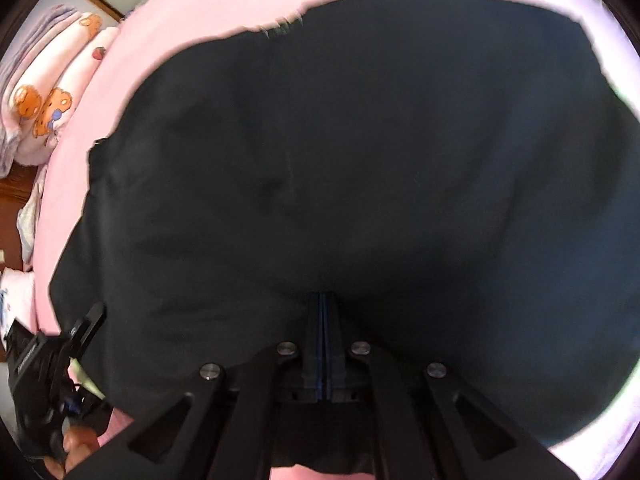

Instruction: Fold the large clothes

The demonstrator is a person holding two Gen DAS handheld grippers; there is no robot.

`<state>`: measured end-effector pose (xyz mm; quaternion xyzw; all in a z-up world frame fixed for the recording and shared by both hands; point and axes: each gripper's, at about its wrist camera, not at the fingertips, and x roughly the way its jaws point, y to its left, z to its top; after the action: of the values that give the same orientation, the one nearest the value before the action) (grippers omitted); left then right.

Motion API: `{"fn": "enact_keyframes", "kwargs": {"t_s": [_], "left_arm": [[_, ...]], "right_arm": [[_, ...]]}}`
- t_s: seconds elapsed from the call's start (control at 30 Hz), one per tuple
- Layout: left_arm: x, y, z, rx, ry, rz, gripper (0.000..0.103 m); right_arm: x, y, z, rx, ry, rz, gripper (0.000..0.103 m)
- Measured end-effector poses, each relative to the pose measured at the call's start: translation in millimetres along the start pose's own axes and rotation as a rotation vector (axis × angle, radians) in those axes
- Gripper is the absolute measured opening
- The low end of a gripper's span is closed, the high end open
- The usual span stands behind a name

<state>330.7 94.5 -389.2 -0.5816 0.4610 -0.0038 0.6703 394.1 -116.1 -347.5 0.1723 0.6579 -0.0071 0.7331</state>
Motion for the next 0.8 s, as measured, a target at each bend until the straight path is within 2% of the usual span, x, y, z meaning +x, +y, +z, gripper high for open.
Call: {"fn": "enact_keyframes", "kwargs": {"t_s": [0.07, 0.13, 0.23, 0.37, 0.43, 0.6, 0.8], "left_arm": [[-2.6, -13.7, -2.0, 0.052, -0.006, -0.01, 0.013], [-6.9, -31.5, -8.2, 0.129, -0.008, -0.039, 0.011], [-5.7, -61.7, -16.8, 0.209, 0.005, -0.146, 0.009], [-10.2, -88.6, -30.1, 0.312, 0.014, -0.186, 0.009], [-14.4, -104.2, -41.2, 0.374, 0.024, -0.215, 0.009], [-13.9, -151.6, -85.1, 0.552, 0.05, -0.232, 0.009], [14.7, -212.4, -152.6, 0.743, 0.11, -0.203, 0.01]], "right_arm": [[3.6, -8.0, 6.6, 0.046, 0.036, 0.041, 0.0], [3.4, -10.4, 8.5, 0.019, 0.055, 0.059, 0.0], [3.5, -17.1, 5.9, 0.009, 0.048, 0.106, 0.0], [4.6, -38.9, 1.3, 0.102, 0.034, 0.22, 0.0], [3.8, -44.2, -3.2, 0.107, 0.013, 0.255, 0.0], [-0.1, -51.7, -12.0, 0.115, -0.017, 0.302, 0.0], [-5.3, -82.9, -14.6, 0.163, 0.017, 0.431, 0.0]]}}
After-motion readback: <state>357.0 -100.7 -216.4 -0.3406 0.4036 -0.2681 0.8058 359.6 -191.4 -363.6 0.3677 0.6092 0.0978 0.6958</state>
